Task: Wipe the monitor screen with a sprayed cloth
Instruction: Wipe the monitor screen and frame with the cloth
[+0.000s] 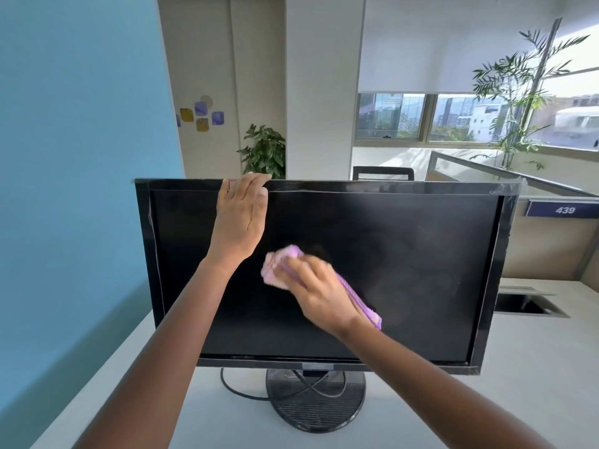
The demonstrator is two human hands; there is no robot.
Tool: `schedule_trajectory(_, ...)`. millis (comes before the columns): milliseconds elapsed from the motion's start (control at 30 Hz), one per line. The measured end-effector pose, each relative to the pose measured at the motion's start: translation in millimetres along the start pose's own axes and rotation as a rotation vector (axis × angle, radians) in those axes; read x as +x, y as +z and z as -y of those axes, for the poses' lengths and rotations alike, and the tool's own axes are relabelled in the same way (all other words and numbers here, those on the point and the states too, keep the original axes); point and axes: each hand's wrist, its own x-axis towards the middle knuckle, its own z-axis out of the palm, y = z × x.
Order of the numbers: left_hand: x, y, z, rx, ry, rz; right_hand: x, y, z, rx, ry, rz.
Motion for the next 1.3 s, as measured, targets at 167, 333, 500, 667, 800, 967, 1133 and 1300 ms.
schedule_trajectory(167,-4.1,0.2,-0.4,-0.010,0.009,-0.016,-62.5,19.7,33.6,0.024,-0.148,0.267)
schedule_trajectory(333,-4.3,-5.7,-1.9,-0.012,0.042,0.014,-58.2,4.5,49.1,0.147,0.039,0.298)
schedule_trajectory(500,-20.2,-5.6,-4.7,-0.145,0.114,-0.034,-21.1,-24.5,44.4,0.572,0.613,0.054)
schedule_trajectory(667,-43.3,3.8,-24.1,-0.489,0.120,0.245,10.5,-47.0,33.0,0.838,0.919,-0.199)
schedule_trajectory(800,-41.0,8.4,-32.3,-0.669,0.041,0.342,20.3,-55.7,29.3,0.912,1.020,-0.245)
schedule_trajectory(967,-31.8,5.9,-36.7,-0.746,-0.024,0.308,25.9,-67.7,27.7,1.072,1.013,-0.152)
schedule_trajectory(1133,-23.3,-1.9,-37.9,-0.908,-0.023,0.287,26.5,-82.3,5.2,1.486,1.105,-0.082)
schedule_trajectory(1300,-14.1,-5.6,-31.9,-0.801,-0.051,0.241,27.5,-88.1,-8.1,1.347,1.097,-0.076)
